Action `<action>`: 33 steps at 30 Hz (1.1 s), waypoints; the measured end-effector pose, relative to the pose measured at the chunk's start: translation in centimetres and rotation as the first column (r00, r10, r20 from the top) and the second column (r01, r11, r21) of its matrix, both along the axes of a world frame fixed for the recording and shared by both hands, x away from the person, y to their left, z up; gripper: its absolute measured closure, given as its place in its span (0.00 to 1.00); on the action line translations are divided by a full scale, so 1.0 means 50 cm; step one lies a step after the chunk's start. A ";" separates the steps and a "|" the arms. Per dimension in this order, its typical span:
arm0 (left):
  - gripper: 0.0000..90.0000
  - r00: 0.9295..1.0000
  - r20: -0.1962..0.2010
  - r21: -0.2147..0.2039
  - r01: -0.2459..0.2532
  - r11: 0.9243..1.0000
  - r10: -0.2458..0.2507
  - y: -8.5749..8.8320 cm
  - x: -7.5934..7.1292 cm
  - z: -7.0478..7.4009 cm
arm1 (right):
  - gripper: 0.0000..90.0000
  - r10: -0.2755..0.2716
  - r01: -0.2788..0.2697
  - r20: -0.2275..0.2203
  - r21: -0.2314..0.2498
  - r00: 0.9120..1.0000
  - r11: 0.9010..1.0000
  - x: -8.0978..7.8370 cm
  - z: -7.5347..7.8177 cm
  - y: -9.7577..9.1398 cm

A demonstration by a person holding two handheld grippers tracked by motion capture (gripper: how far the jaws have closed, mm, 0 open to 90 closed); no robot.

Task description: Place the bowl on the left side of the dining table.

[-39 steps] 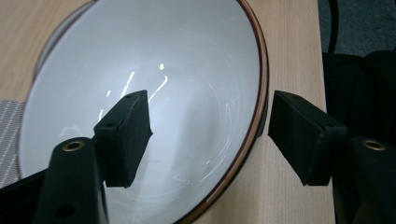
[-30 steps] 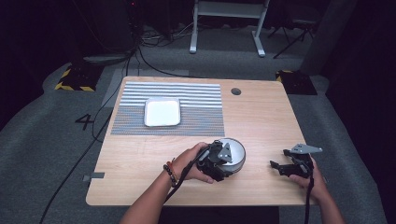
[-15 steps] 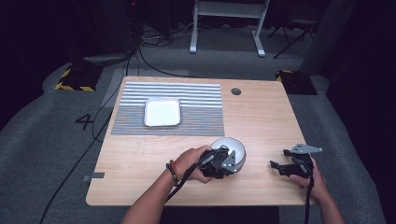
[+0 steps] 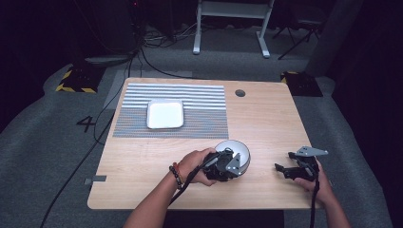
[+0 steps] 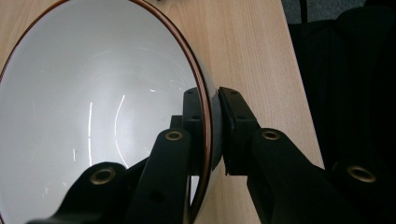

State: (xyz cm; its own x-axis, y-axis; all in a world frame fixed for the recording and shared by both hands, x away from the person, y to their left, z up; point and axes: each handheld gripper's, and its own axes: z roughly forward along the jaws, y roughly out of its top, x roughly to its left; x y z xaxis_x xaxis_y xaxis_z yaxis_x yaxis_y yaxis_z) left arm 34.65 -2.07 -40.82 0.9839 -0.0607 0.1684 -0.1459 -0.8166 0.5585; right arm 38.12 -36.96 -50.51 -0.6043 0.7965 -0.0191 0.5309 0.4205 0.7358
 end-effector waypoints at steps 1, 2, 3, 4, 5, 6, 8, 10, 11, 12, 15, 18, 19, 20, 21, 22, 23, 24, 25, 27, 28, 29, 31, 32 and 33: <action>0.91 1.000 0.002 -0.002 -0.001 1.000 0.001 0.000 0.000 0.000 | 0.16 0.000 0.000 -0.001 0.001 1.000 1.000 0.000 0.000 0.000; 0.91 1.000 0.002 -0.002 -0.001 1.000 0.001 0.000 0.000 0.000 | 0.16 0.000 0.000 -0.001 0.001 1.000 1.000 0.000 0.000 0.000; 0.91 1.000 0.002 -0.001 -0.005 1.000 0.005 -0.001 -0.001 0.000 | 0.17 0.000 0.000 0.000 0.000 1.000 1.000 0.000 0.000 0.000; 0.91 1.000 0.002 -0.001 -0.005 1.000 0.005 -0.001 -0.001 0.000 | 0.17 0.000 0.000 0.000 0.000 1.000 1.000 0.000 0.000 0.000; 0.91 1.000 -0.002 -0.008 -0.003 1.000 0.003 0.000 0.000 0.000 | 0.17 0.000 0.000 0.000 0.000 1.000 1.000 0.000 0.000 0.000; 0.91 1.000 -0.005 -0.007 -0.004 1.000 0.004 0.001 0.000 0.000 | 0.16 0.000 0.000 -0.001 0.001 1.000 1.000 0.000 0.000 0.000; 0.91 1.000 -0.003 -0.017 -0.007 1.000 0.007 0.001 0.000 0.001 | 0.17 0.000 0.000 -0.001 0.001 1.000 1.000 0.000 0.000 0.000; 0.91 1.000 -0.003 -0.019 0.000 1.000 0.000 0.001 0.000 0.003 | 0.17 0.000 0.000 -0.001 0.000 1.000 1.000 0.000 0.000 0.000; 0.91 1.000 -0.005 -0.025 -0.005 1.000 0.005 0.001 -0.001 0.003 | 0.17 0.000 0.000 0.000 0.000 1.000 1.000 0.000 0.000 0.000; 0.91 1.000 -0.001 -0.026 -0.004 1.000 0.004 0.002 -0.001 0.004 | 0.17 0.000 0.000 -0.001 0.001 1.000 1.000 0.000 0.000 0.000; 0.91 1.000 -0.004 -0.030 -0.003 1.000 0.003 0.003 -0.002 0.009 | 0.17 0.000 0.000 0.000 0.000 1.000 1.000 0.000 0.000 0.000; 0.91 1.000 0.005 -0.044 0.004 0.999 -0.004 0.006 -0.001 0.017 | 0.17 0.000 0.000 0.000 0.000 1.000 1.000 0.000 0.000 0.000; 0.91 1.000 0.002 -0.056 0.002 0.998 -0.002 0.008 -0.002 0.019 | 0.17 0.000 0.000 0.000 0.000 1.000 1.000 0.000 0.000 0.000; 0.91 1.000 0.002 -0.056 0.002 0.998 -0.002 0.008 -0.002 0.019 | 0.17 0.000 0.000 0.000 0.000 1.000 1.000 0.000 0.000 0.000; 0.91 1.000 0.000 -0.073 -0.004 0.997 0.004 0.013 0.000 0.025 | 0.17 0.000 0.000 0.000 0.000 1.000 1.000 0.000 0.000 0.000; 0.91 1.000 -0.002 -0.085 -0.005 0.996 0.005 0.016 -0.001 0.028 | 0.17 0.000 0.000 0.000 0.000 1.000 1.000 0.000 0.000 0.000; 0.91 1.000 0.009 -0.087 -0.006 0.996 0.006 0.019 0.000 0.032 | 0.17 0.000 0.000 -0.001 0.000 1.000 1.000 0.000 0.000 0.000; 0.91 1.000 0.004 -0.093 -0.011 0.996 0.011 0.022 -0.001 0.035 | 0.17 0.000 0.000 0.000 0.000 1.000 1.000 0.000 0.000 0.000; 0.91 1.000 0.018 -0.087 -0.006 0.996 0.008 0.025 0.000 0.039 | 0.17 0.000 0.000 -0.001 0.001 1.000 1.000 0.000 0.000 0.000; 0.90 1.000 0.020 -0.105 -0.018 0.994 0.020 0.030 -0.002 0.043 | 0.17 0.000 0.000 0.000 0.000 1.000 1.000 0.000 0.000 0.000; 0.91 1.000 0.010 -0.110 -0.023 0.994 0.025 0.033 -0.003 0.043 | 0.17 0.000 0.000 0.000 0.000 1.000 1.000 0.000 0.000 0.000; 0.90 0.999 0.023 -0.116 -0.023 0.993 0.026 0.036 -0.003 0.045 | 0.17 0.000 0.000 0.000 0.000 1.000 1.000 0.000 0.000 0.000; 0.91 0.999 0.028 -0.128 -0.029 0.991 0.033 0.044 -0.001 0.049 | 0.17 0.000 0.000 0.000 0.000 1.000 1.000 0.000 0.000 0.000; 0.90 0.999 0.028 -0.128 -0.029 0.991 0.033 0.044 -0.001 0.049 | 0.17 0.000 0.000 0.000 0.000 1.000 1.000 0.000 0.000 0.000; 0.90 0.999 0.031 -0.136 -0.032 0.990 0.037 0.051 -0.001 0.052 | 0.17 0.000 0.000 -0.001 0.001 1.000 1.000 0.000 0.000 0.000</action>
State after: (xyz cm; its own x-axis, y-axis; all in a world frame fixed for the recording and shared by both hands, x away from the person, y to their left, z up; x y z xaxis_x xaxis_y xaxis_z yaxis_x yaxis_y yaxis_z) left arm 34.57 0.46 -38.22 0.9786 -0.0011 0.2059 -0.1397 -0.7384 0.6598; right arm 38.12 -36.96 -50.50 -0.6041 0.7967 -0.0182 0.5316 0.4199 0.7356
